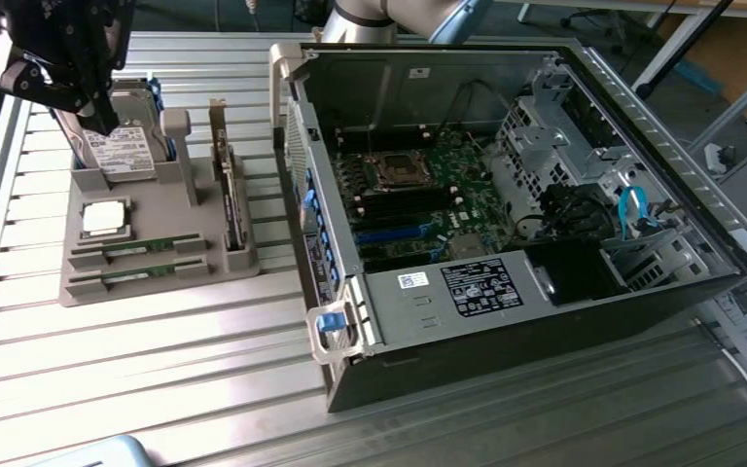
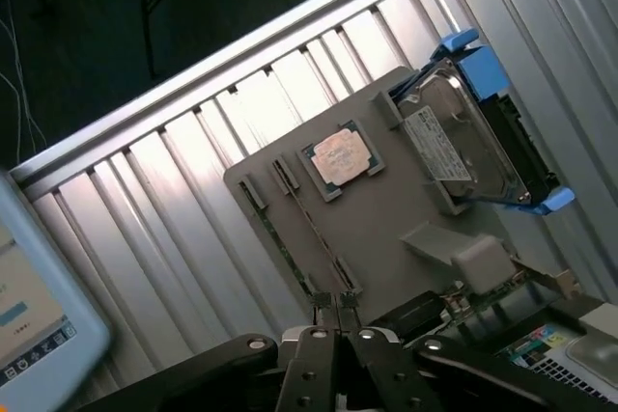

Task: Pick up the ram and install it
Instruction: 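Pick up the ram and move it above insertion slot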

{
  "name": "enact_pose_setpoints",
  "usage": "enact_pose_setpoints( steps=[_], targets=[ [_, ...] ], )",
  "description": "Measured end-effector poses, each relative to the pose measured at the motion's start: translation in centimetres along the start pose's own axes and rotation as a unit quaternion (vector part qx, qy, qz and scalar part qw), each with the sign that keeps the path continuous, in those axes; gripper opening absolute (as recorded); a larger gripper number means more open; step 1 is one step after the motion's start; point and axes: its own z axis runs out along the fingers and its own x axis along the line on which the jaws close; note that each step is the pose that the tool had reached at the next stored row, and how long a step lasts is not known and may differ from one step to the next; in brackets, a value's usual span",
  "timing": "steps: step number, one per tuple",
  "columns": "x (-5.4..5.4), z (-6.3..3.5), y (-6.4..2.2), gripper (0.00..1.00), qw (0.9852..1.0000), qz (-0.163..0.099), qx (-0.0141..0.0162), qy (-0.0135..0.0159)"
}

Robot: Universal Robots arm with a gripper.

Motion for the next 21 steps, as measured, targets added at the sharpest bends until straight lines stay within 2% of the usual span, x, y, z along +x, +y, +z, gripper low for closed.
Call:
enact_pose_setpoints(
  steps=[5,7,11,16,18,21],
  targets=[
    [0.00,0.01,0.00,0.11,0.9990,-0.045,-0.0006,0.0019],
    [0.00,0.00,0.00,0.11,0.9980,-0.063,-0.0009,0.0027],
    [0.00,0.01,0.00,0.11,0.9951,-0.099,-0.0013,0.0041],
    [0.00,0.02,0.00,0.11,0.9937,-0.112,-0.0012,0.0045],
    [0.00,0.02,0.00,0.11,0.9922,-0.124,-0.0012,0.0050],
    [0.00,0.03,0.00,0.11,0.9882,-0.153,-0.0011,0.0060]
  ],
)
